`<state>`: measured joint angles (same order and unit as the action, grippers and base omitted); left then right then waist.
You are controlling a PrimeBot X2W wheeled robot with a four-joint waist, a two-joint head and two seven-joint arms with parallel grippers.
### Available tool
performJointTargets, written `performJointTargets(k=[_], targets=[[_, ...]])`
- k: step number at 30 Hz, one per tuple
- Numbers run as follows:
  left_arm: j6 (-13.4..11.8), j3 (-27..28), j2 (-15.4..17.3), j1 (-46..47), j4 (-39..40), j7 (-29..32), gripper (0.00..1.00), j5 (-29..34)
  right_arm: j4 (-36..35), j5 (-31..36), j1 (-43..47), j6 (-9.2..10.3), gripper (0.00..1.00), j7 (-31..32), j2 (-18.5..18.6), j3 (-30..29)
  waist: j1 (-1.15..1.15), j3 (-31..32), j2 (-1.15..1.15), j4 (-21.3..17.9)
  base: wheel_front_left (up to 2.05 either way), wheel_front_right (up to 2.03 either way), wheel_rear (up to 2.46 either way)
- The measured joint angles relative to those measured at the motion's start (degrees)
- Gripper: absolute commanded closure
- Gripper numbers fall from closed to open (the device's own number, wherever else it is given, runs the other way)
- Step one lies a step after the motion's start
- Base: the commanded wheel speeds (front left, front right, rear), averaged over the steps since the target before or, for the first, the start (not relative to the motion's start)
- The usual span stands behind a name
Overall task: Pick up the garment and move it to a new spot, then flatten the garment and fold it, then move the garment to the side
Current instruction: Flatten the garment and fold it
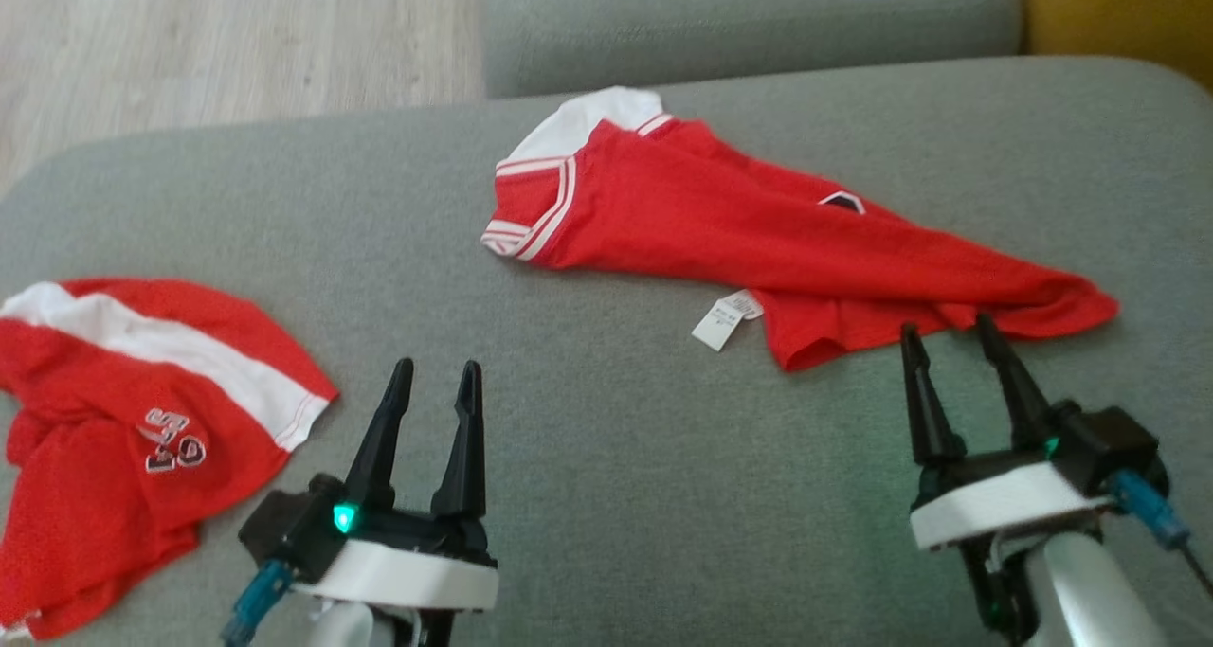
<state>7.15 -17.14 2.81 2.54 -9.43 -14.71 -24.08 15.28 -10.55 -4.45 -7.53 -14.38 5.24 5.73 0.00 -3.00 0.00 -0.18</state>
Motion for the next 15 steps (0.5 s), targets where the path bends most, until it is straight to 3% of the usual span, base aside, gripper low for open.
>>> performJointTargets(k=[9, 15], targets=[[0.0, -2.48, -0.01, 5.58, 0.6, 0.0, 0.0, -0.14, 2.13, -0.14, -12.88, 0.0, 0.0, 0.34, 5.72, 1.91, 0.01, -6.12, 0.0, 3.44, 0.0, 0.0, 0.0], [0.0, -4.81, -0.02, 9.2, 1.07, 0.0, 0.0, -1.76, 9.46, -4.08, -25.17, 0.0, 0.0, 6.87, 9.38, 5.75, 0.02, -10.7, 0.0, 7.79, 0.0, 0.0, 0.0]])
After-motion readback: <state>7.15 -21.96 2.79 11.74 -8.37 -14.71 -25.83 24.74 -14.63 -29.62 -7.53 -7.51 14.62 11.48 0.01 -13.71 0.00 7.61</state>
